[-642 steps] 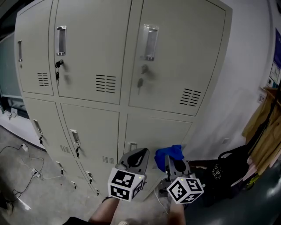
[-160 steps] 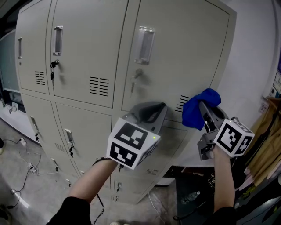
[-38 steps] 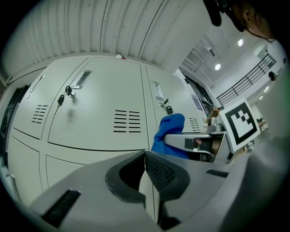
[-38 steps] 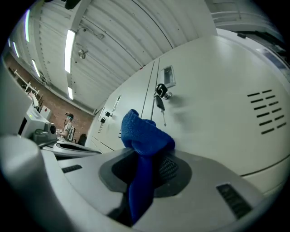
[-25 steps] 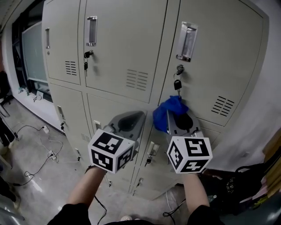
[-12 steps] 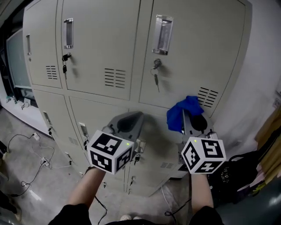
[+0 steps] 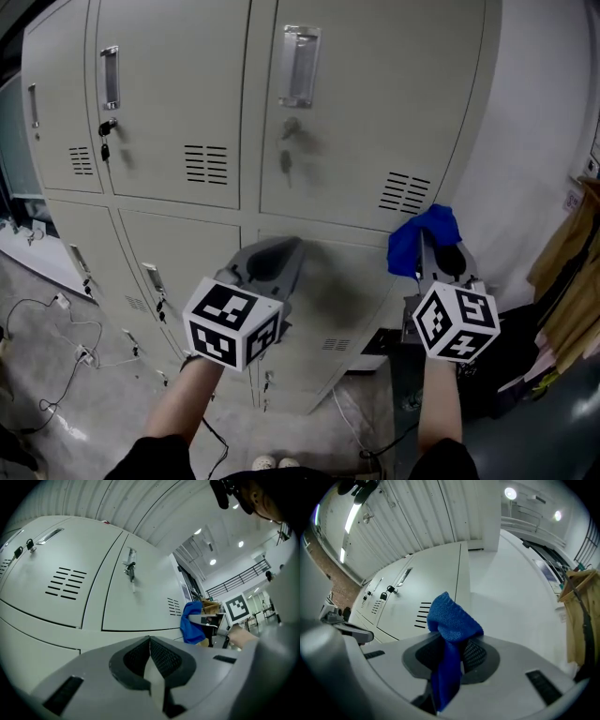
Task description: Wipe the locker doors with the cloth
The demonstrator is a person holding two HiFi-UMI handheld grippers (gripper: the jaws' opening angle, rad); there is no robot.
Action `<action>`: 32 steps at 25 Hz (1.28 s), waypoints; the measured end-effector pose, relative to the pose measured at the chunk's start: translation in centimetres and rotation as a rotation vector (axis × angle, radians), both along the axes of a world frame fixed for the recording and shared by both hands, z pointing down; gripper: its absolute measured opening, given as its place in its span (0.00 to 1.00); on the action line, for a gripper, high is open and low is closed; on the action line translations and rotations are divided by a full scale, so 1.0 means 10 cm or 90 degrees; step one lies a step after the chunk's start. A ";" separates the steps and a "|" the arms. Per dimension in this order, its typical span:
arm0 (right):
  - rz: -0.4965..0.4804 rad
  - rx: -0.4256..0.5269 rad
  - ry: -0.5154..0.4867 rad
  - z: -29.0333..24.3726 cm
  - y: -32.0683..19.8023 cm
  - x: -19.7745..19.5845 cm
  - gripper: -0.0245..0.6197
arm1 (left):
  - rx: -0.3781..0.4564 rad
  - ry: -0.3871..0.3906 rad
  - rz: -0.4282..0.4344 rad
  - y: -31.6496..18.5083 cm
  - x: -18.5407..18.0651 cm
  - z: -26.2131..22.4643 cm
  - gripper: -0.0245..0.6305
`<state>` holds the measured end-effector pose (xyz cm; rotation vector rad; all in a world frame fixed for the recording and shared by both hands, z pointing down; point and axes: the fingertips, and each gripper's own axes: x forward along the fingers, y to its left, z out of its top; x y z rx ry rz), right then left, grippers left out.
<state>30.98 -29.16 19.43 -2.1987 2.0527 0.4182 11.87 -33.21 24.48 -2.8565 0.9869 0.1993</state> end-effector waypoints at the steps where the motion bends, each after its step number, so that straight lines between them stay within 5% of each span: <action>1: 0.004 0.000 -0.003 0.00 0.01 0.04 0.16 | 0.000 0.000 0.001 0.02 0.02 0.00 0.05; 12: -0.008 0.010 -0.028 0.00 0.09 0.04 0.16 | 0.008 -0.001 -0.005 0.16 0.11 0.00 0.05; 22: -0.153 0.084 -0.009 -0.13 0.50 -0.66 0.16 | 0.016 0.046 -0.064 0.19 0.00 -0.02 0.05; 26: -0.169 0.066 -0.015 0.26 0.49 -0.93 0.16 | 0.033 0.043 -0.098 0.29 -0.05 0.09 0.05; 32: -0.199 0.022 -0.119 1.09 0.48 -1.18 0.16 | 0.037 0.049 -0.116 0.53 -0.09 0.46 0.05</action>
